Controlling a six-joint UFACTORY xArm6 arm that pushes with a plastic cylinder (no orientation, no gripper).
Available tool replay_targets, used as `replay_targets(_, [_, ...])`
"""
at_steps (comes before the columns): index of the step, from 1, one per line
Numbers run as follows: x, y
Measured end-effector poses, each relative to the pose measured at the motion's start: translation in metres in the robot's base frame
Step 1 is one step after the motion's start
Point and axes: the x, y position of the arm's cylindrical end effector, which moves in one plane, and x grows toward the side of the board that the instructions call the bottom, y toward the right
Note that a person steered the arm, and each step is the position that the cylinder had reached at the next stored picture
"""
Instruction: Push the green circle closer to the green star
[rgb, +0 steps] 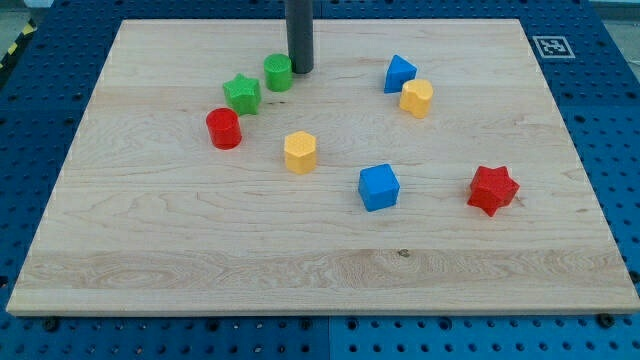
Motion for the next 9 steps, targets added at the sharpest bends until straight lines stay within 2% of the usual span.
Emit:
replay_targets(7, [0.025, 0.001])
replay_targets(9, [0.024, -0.021])
